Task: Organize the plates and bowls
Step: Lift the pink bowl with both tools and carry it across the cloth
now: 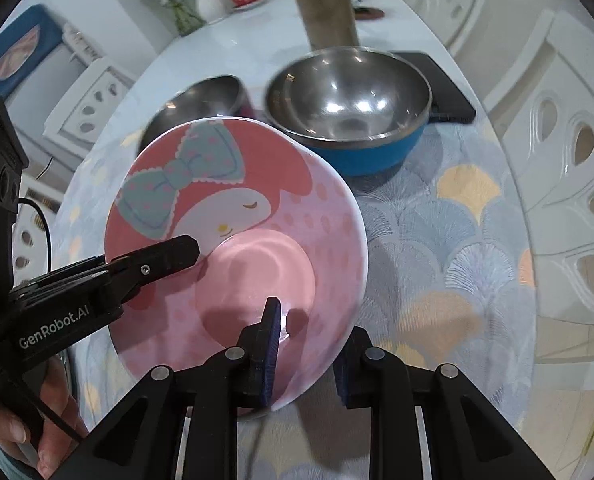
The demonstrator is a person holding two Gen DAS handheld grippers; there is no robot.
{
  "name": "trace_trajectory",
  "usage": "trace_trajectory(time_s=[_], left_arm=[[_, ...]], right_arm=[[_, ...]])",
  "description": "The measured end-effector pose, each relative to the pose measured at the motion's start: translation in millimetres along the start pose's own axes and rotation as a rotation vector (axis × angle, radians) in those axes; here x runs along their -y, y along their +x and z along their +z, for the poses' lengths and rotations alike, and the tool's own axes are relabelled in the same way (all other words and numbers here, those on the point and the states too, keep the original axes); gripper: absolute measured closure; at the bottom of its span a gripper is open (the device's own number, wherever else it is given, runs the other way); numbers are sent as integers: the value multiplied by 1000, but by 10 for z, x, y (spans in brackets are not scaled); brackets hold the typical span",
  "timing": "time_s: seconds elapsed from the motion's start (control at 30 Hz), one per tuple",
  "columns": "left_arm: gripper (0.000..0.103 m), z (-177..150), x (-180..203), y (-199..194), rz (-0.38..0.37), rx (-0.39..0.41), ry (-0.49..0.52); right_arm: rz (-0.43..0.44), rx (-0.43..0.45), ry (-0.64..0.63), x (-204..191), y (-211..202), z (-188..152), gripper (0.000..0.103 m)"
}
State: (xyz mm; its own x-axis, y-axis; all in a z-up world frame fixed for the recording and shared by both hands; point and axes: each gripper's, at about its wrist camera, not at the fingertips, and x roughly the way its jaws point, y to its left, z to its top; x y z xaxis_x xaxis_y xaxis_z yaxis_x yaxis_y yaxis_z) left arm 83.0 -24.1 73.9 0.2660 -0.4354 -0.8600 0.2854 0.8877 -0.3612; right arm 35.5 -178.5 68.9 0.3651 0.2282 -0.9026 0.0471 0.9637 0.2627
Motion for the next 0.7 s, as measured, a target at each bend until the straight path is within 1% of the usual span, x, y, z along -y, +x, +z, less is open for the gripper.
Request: trace_trajectory(time_s=[0.07,0.2,0.3,0.4,0.5,0.6,0.7], left_arm=[[87,-56,18,-124,-9,11,-8],[87,-198,109,-448,-42,57,8],[87,-322,155,-665,-49,85,24],[87,-453,152,-837,-67,100,41],[87,-634,83,-950,-90,91,56],[86,-838,-28,-1033,-105,77,49],[86,-1064,-143,-1098,-113,69,26]], right_arm=[[-4,20,-30,-59,-150,-55,81],[-57,84,-94,-201,-463,-143,81],[-67,116,-104,-283,-668,-234,80],[-59,119,-89,-369,-794,-360,80],[-52,116,-68,-492,-869,-516,79],[-35,102,-39,-589,-899,-719,79],[-44,80,-40,-727,-883,-933,79]])
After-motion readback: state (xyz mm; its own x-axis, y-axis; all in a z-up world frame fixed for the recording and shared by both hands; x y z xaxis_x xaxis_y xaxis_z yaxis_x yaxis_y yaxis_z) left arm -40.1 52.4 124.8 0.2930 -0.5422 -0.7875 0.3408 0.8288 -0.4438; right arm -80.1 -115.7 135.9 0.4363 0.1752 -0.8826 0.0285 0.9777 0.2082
